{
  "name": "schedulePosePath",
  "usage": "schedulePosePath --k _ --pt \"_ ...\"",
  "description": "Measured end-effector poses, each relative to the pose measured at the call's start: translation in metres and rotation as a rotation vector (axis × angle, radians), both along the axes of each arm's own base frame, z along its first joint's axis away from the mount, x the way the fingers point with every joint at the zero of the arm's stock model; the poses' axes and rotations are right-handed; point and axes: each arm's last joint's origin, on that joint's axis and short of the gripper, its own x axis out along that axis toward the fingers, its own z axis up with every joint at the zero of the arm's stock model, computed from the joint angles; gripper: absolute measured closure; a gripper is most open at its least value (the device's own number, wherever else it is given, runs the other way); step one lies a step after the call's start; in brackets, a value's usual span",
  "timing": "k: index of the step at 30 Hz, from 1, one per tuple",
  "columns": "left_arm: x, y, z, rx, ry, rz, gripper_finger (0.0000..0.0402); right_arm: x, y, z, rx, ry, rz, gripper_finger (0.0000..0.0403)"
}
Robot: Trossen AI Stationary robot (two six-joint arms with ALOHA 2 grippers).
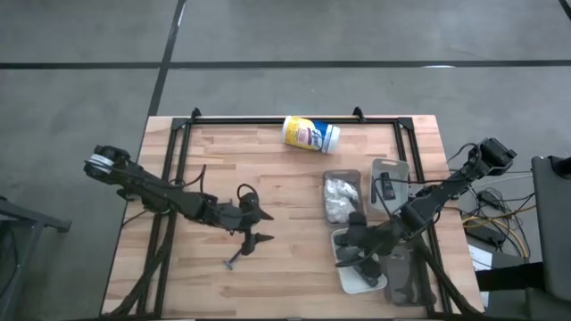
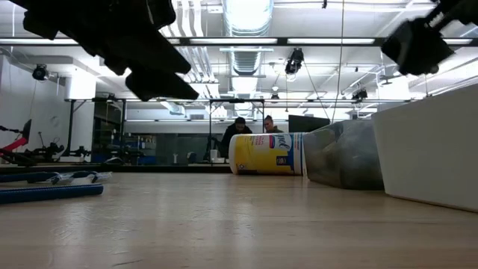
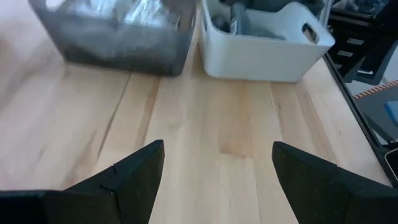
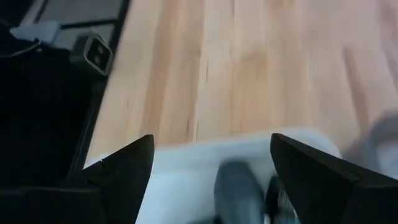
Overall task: Pick & Place Travel size toiletries
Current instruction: Put the bottom razor into the bottom black bin
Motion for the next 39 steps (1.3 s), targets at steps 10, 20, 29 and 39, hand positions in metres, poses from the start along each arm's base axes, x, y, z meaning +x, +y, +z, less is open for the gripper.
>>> schedulePosePath --k 10,20,29,39 --pt "-0.014 -0.006 -0.017 -0.113 0.216 0.059 0.0099 0.010 0.001 0.009 -0.189 -0.284 0.030 0.0106" --pt "-0.034 -0.009 -0.034 -0.147 0.470 0.131 0.0099 0.007 -0.002 -0.006 -0.128 -0.394 -0.027 0.0141" --pt "-0.043 -0.011 -0.044 -0.179 0.539 0.192 0.0099 0.005 -0.004 -0.011 -0.094 -0.485 -0.031 0.0166" --pt "-0.048 -0.021 -0.048 -0.162 0.540 0.142 0.0099 0.005 -0.004 -0.011 -0.098 -0.485 -0.028 0.0183"
